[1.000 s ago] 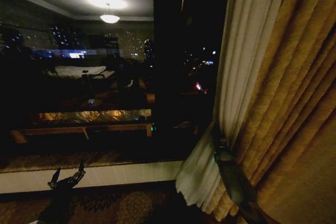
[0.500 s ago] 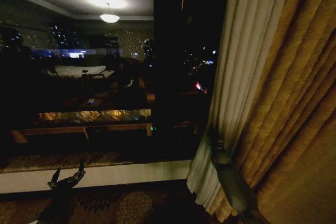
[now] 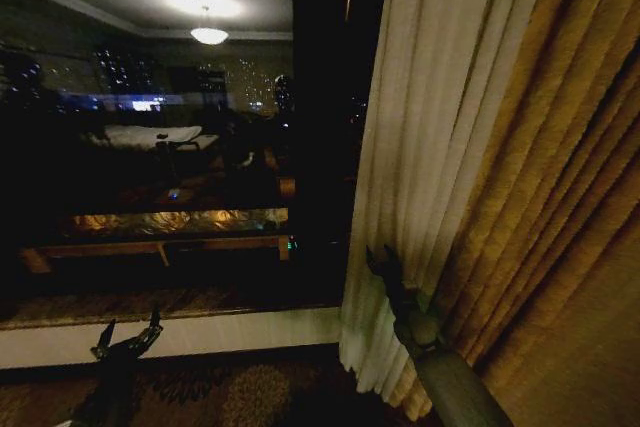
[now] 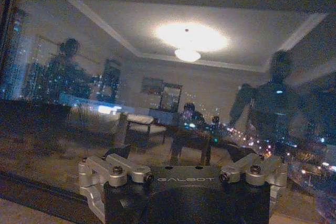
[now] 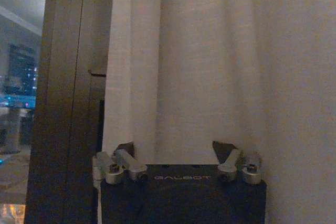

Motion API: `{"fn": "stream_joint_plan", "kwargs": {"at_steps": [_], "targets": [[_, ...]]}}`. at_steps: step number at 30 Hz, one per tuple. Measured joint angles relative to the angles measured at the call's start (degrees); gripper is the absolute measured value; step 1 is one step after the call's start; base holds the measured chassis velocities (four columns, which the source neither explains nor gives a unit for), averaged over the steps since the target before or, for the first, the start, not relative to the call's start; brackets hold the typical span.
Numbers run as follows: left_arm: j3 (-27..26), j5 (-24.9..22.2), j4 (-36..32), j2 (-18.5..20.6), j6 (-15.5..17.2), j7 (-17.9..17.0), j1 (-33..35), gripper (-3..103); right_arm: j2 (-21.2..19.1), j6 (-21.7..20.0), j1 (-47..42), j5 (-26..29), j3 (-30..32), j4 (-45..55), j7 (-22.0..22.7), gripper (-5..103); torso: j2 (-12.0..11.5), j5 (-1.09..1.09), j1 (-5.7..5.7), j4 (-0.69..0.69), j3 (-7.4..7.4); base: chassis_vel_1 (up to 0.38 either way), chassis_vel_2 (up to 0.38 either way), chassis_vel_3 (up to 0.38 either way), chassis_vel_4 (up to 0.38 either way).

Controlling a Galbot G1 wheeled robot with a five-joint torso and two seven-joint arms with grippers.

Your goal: Open the curtains by pulling them apart, changing their state from closed to fully open.

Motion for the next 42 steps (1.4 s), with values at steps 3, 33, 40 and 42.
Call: {"fn": "stream_joint_plan", "kwargs": {"at_steps": [3,33,40,42], "targets": [[0.0,0.0,0.0,0.0,0.0,0.0,0.0,100,0.0,0.2,-0.3,0.1,0.1,0.3,-0.5,86,0.0,0.01,0.00,0.01,0.00,0.000,0.000,0.000,0.000],[0.0,0.0,0.0,0.0,0.0,0.0,0.0,100,-0.7,1.0,-7.1,0.5,2.1,6.8,-1.6,100,0.0,0.00,-0.01,0.01,0.00,0.000,0.000,0.000,0.000],[0.0,0.0,0.0,0.0,0.0,0.0,0.0,100,-0.7,1.1,-7.0,0.5,2.1,6.7,-1.6,100,0.0,0.01,-0.01,0.00,0.00,0.000,0.000,0.000,0.000],[0.0,0.0,0.0,0.0,0.0,0.0,0.0,100,-0.7,1.1,-7.0,0.5,2.1,6.7,-1.6,100,0.0,0.00,-0.01,0.01,0.00,0.000,0.000,0.000,0.000]]}}
